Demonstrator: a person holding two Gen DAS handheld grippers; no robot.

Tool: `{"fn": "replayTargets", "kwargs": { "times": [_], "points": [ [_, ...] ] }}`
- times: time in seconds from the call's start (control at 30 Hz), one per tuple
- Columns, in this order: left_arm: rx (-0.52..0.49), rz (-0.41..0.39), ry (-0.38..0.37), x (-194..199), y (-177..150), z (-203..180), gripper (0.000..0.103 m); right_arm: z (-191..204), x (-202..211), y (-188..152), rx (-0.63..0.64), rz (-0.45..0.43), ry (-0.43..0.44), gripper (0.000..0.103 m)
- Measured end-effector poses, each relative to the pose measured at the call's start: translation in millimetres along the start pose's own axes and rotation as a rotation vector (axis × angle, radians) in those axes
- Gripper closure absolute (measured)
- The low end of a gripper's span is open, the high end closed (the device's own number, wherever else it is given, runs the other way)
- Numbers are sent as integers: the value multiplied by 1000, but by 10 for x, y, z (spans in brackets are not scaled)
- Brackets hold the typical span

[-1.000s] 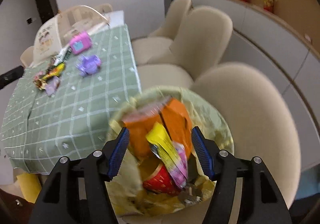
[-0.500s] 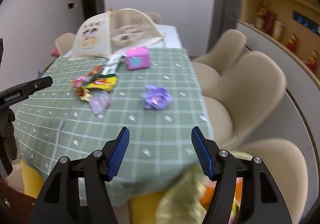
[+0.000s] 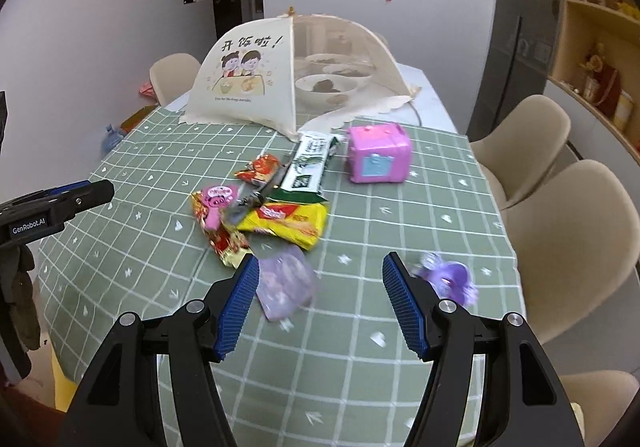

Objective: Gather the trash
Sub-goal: 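Move both tools back over the table toward the remaining wrappers, then grasp a red wrapper with the left gripper while the right grasps the white milk carton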

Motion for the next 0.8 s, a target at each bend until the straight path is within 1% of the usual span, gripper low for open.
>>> {"fn": "replayTargets", "kwargs": {
  "times": [0.1, 0.2, 0.27, 0.3, 0.37, 0.4, 0.43, 0.47, 0.5, 0.53, 0.6, 0.7, 0.8],
  "points": [
    [-1, 11, -7, -162, 96, 107, 45, 70, -178, 71, 13, 14, -12, 42],
    [-2, 34, -33, -370, 185, 148, 45, 21, -325, 144, -5, 29, -40, 42],
    [4, 55, -83, -542, 254, 148, 45, -60, -390, 187, -18, 36, -81, 42],
    [9, 67, -114, -627, 288, 125, 45, -126, -418, 209, -19, 38, -119, 42],
    [12, 91, -199, -817, 374, 52, 45, -241, -463, 232, -18, 43, -189, 42],
    [10, 97, -229, -879, 406, 17, 45, -283, -484, 239, -15, 44, -212, 42],
    [7, 104, -276, -968, 448, -49, 45, -321, -498, 236, -12, 44, -233, 42],
    [6, 108, -306, -1029, 480, -94, 44, -372, -521, 233, -9, 45, -265, 42],
    [5, 114, -335, -1103, 519, -144, 41, -409, -539, 226, -12, 46, -283, 42],
    [7, 120, -362, -1194, 560, -189, 41, -454, -561, 214, -21, 48, -298, 42],
    [19, 132, -381, -1348, 620, -237, 41, -526, -631, 179, -68, 70, -287, 42],
    [24, 150, -401, -1546, 690, -248, 41, -554, -732, 124, -128, 103, -206, 42],
    [-69, 145, -405, -1745, 743, -260, 41, -564, -782, 85, -147, 108, -190, 42]
  ]
}}
Point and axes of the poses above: each gripper's, at about its wrist camera, not at the fingertips, and x roughly against the way its jaws point, z to its left, y to its top, the point moved 8 cm from there along -x, roughly the way its jaws point, and after that the axes turned 3 degrees about -z, right-handed, at the moved point
